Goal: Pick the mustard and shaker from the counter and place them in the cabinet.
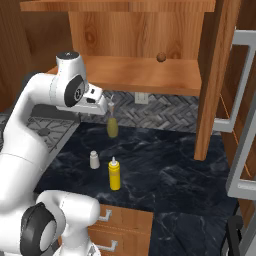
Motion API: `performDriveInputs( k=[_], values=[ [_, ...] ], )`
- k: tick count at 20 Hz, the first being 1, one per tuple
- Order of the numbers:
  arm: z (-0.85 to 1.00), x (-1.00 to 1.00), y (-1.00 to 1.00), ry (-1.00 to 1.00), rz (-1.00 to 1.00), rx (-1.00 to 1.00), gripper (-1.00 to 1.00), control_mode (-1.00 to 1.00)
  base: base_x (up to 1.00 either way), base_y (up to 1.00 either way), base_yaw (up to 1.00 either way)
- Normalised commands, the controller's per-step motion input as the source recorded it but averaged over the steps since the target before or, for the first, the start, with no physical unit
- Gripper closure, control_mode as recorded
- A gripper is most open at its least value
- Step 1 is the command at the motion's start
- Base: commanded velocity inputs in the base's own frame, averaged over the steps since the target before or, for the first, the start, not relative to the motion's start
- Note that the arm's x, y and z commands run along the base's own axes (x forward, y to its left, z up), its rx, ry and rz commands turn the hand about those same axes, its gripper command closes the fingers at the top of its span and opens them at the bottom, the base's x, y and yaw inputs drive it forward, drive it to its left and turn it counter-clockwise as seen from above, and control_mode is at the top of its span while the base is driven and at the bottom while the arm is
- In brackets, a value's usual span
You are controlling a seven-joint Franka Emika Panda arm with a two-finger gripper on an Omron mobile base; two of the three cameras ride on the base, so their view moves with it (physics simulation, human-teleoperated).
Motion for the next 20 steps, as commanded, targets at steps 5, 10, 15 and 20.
performDriveInputs(
  k=[5,10,15,20],
  values=[
    [-0.07,-0.15,0.0,0.0,0.0,0.0,-1.0,-1.0,0.0,0.0,0.0],
    [-0.13,-0.4,0.0,-0.04,0.0,0.0,-1.0,-1.0,0.0,0.0,0.0],
    [-0.14,-0.45,-0.1,-0.07,0.03,0.0,-1.0,-1.0,0.0,0.0,0.0],
    [-0.13,-0.46,-0.27,-0.09,0.1,0.0,-1.0,-1.0,0.0,0.0,0.0]
  ],
)
